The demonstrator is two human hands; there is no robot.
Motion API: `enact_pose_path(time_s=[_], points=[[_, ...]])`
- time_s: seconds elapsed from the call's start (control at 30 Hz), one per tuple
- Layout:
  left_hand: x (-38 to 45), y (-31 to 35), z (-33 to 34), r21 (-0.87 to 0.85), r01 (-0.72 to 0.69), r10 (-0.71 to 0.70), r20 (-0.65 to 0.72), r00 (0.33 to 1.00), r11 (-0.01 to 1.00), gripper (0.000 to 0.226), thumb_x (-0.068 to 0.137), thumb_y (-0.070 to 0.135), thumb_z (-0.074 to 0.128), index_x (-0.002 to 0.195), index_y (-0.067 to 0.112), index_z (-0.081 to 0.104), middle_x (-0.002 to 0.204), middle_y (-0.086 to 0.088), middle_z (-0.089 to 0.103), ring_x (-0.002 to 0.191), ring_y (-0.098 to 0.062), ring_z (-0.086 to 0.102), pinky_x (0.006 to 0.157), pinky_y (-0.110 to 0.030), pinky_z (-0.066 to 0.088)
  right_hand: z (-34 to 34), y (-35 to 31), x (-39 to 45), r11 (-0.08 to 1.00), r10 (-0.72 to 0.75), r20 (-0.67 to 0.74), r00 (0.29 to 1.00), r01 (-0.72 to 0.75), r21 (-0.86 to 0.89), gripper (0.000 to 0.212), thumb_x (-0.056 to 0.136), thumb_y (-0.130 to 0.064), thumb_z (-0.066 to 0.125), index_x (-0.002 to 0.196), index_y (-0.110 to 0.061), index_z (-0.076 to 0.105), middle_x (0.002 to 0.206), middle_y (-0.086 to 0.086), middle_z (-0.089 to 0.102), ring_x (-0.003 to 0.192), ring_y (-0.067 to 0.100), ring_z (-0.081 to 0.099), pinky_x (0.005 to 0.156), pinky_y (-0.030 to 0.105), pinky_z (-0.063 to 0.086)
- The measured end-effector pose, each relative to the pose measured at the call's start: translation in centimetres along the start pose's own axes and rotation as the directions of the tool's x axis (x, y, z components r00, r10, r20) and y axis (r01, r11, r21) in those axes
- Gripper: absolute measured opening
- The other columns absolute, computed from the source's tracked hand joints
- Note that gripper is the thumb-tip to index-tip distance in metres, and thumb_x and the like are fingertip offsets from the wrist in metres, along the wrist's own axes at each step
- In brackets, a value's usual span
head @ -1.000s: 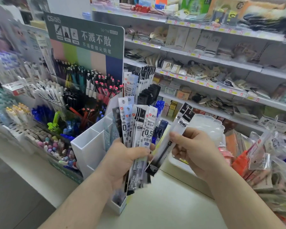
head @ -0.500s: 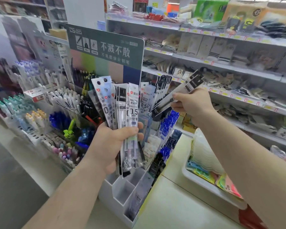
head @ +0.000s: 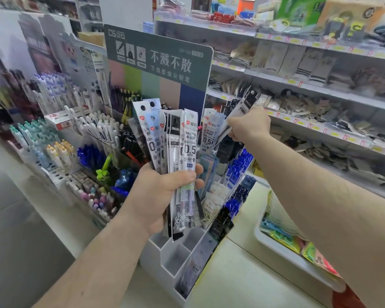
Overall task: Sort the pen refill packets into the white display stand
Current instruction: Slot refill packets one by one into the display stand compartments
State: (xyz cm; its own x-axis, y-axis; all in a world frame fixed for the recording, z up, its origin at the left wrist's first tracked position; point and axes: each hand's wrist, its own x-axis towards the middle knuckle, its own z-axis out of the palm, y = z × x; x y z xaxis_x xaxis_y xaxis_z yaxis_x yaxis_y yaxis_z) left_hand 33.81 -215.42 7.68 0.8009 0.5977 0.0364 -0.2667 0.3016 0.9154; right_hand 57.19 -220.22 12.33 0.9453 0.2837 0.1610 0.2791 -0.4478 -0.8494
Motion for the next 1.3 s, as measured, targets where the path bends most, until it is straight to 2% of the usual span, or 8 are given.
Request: enact_pose_path(time_s=[0.17,0.3,0.4,0.77,0.9,1.07,1.2,1.3], points=[[-0.2,-0.1,-0.2,0.026,-0.003,0.002,0.016,1.000,1.000,0.026,0.085,-0.010,0.060,0.105,0.004,0.068,0.088,-0.013,0.074,0.074,-0.025,0.071,0.064,-0.030,0.058,-0.3,-0.7,0.4,0.958,-0.122,0.030,0.992,0.125,-0.260,0.021,0.085,-0.011,0.056,0.073,-0.013,0.040,0.071,0.003,0.049,0.067,0.020,0.052,0.061,0.036,0.046],[-0.3,-0.4,0.0,0.018,0.005,-0.005,0.018,1.000,1.000,0.026,0.086,-0.011,0.060,0.105,0.005,0.068,0.087,-0.013,0.074,0.074,-0.025,0.071,0.064,-0.030,0.058,0.3,-0.4,0.9,0.912,-0.171,0.049,0.984,0.177,-0.370,0.010,0.086,-0.012,0.056,0.088,-0.010,0.046,0.073,0.002,0.047,0.062,0.014,0.045,0.057,0.033,0.042],[-0.4,-0.5,0.2,0.019,-0.001,0.000,0.030,1.000,1.000,0.027,0.086,-0.012,0.059,0.103,0.007,0.068,0.087,-0.013,0.074,0.075,-0.027,0.071,0.066,-0.031,0.058,1.5,0.6,1.0,0.873,-0.146,0.145,0.979,0.197,-0.447,0.022,0.088,-0.018,0.063,0.074,-0.011,0.047,0.070,0.003,0.052,0.056,0.015,0.045,0.047,0.027,0.035],[-1.1,-0.8,0.7,-0.008,0.026,-0.025,0.051,0.998,1.000,0.031,0.082,-0.012,0.065,0.107,0.005,0.067,0.088,-0.017,0.074,0.076,-0.029,0.072,0.065,-0.030,0.059,3.7,1.6,1.2,0.817,-0.071,0.203,0.977,0.174,-0.550,0.020,0.087,-0.021,0.070,0.078,-0.011,0.056,0.081,0.004,0.064,0.072,0.020,0.061,0.063,0.032,0.052],[-1.4,-1.2,1.0,0.014,0.050,-0.051,0.077,0.996,0.999,0.030,0.085,-0.011,0.061,0.108,0.009,0.067,0.090,-0.016,0.075,0.076,-0.029,0.072,0.067,-0.033,0.060,2.7,1.4,1.2,0.873,-0.051,0.269,0.962,0.174,-0.456,0.024,0.082,-0.022,0.078,0.071,-0.010,0.060,0.074,0.003,0.061,0.064,0.016,0.056,0.057,0.029,0.049],[-1.7,-2.2,2.0,-0.022,0.124,-0.118,0.165,0.979,0.992,0.029,0.070,0.002,0.068,0.097,0.009,0.074,0.094,-0.020,0.074,0.076,-0.029,0.072,0.069,-0.037,0.061,-1.5,1.1,-1.5,0.977,-0.127,0.181,0.975,0.154,-0.146,0.007,0.083,-0.020,0.076,0.082,-0.013,0.077,0.092,0.000,0.071,0.085,0.014,0.065,0.077,0.037,0.060],[-2.1,-3.2,2.9,-0.061,0.201,-0.180,0.244,0.953,0.978,0.035,0.067,-0.004,0.070,0.103,-0.005,0.070,0.091,-0.020,0.072,0.072,-0.027,0.071,0.064,-0.032,0.059,-5.4,2.2,-8.1,0.964,-0.014,0.240,0.971,-0.050,0.260,0.012,0.089,-0.025,0.072,0.090,-0.013,0.074,0.070,0.000,0.059,0.061,0.014,0.046,0.054,0.027,0.038],[-2.5,-4.2,3.7,-0.047,0.273,-0.250,0.271,0.930,0.961,0.033,0.067,-0.007,0.070,0.100,-0.002,0.072,0.094,-0.023,0.072,0.074,-0.027,0.072,0.063,-0.032,0.060,-6.7,4.1,-13.0,0.938,0.029,0.419,0.908,-0.169,0.303,0.027,0.080,-0.038,0.079,0.090,-0.014,0.072,0.064,-0.004,0.055,0.051,0.009,0.042,0.049,0.020,0.032]])
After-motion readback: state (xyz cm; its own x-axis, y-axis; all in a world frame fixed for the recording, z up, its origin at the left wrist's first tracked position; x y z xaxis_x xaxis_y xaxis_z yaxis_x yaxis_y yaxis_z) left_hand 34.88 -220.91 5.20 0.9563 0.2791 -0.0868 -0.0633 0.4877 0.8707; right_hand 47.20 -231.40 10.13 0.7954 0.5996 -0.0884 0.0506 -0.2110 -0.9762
